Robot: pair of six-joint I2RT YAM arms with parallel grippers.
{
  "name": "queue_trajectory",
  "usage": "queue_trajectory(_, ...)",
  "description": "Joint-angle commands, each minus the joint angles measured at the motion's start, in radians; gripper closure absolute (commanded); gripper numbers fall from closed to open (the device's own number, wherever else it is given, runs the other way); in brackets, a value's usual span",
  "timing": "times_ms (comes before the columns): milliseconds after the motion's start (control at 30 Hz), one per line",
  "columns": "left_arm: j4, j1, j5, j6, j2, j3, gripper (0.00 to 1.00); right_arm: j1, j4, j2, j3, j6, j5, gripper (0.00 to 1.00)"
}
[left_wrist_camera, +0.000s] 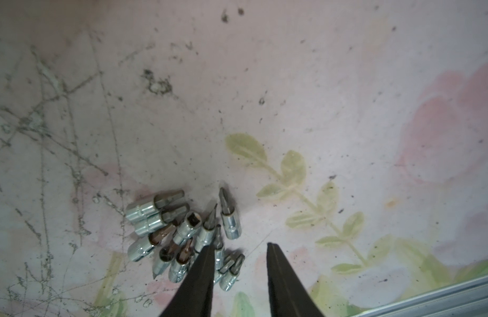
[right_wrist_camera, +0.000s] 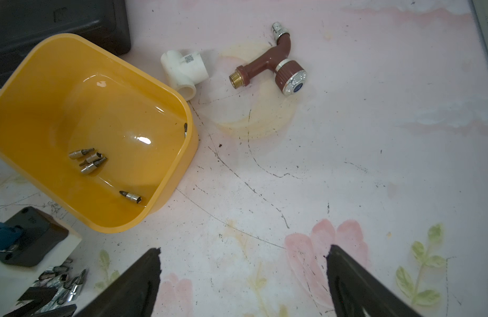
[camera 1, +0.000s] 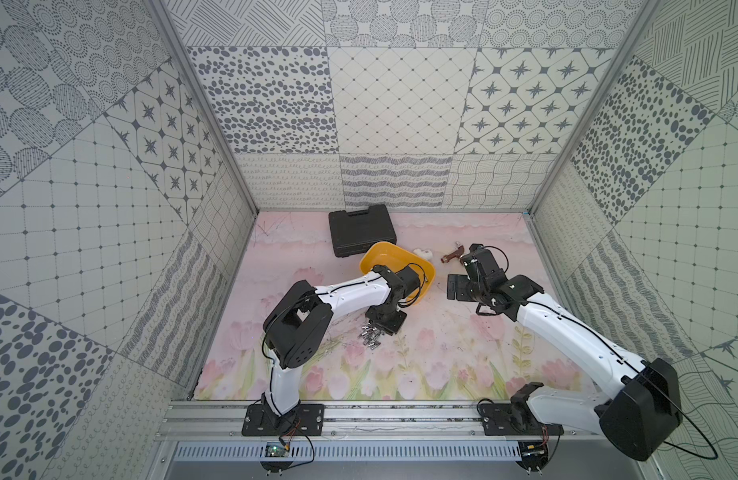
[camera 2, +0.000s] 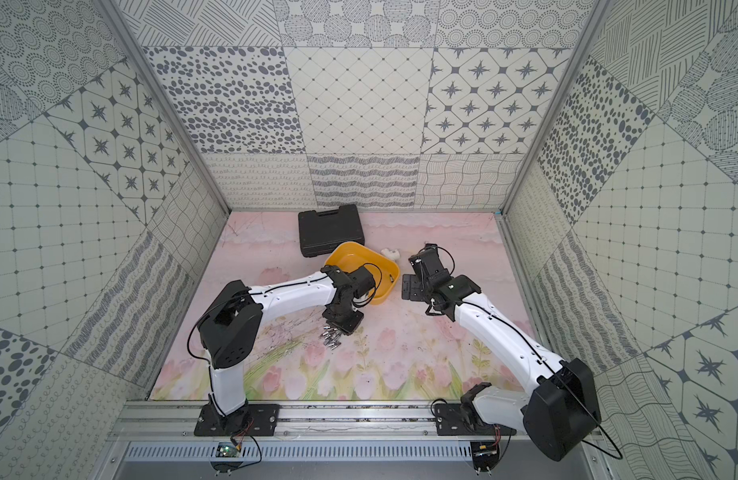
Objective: Put the bit on the desktop into the storage box
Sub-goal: Pick up the screwdriver bit from the center of the board.
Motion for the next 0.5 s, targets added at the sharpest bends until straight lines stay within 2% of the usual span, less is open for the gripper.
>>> queue_trajectory(0, 0.002, -0.005, 0.007, 0.002, 0.019, 0.016, 0.64, -0.003, 0.025, 0.008, 0.023, 0.009, -0.004, 0.03)
queue_trajectory(467, 0.003, -0.004, -0.006, 0.007, 0.048, 0.020, 0.66, -0.004, 0.026, 0.010, 0.016, 0.012, -0.005, 0.03)
